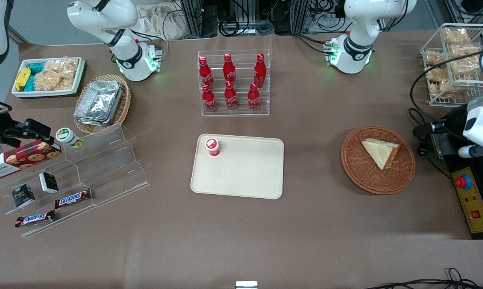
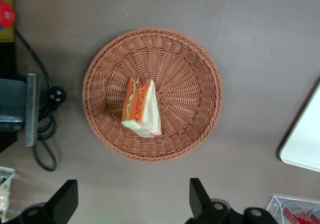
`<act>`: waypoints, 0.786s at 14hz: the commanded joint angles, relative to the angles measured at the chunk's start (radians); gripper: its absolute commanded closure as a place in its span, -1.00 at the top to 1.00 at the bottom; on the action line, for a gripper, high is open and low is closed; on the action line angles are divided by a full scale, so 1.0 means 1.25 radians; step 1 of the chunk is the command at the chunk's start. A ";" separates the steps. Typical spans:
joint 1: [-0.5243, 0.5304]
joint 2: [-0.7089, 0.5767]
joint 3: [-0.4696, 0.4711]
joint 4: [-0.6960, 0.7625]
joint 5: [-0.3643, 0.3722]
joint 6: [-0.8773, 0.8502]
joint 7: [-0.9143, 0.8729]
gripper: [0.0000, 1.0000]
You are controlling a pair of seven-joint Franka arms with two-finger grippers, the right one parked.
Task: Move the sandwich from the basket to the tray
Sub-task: 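Lower the left gripper and grasp the wrapped triangular sandwich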
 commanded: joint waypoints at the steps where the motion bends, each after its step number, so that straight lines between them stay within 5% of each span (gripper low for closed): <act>1: 0.010 0.047 -0.002 -0.058 -0.016 0.095 0.000 1.00; 11: 0.011 0.155 -0.002 -0.246 -0.012 0.381 0.005 1.00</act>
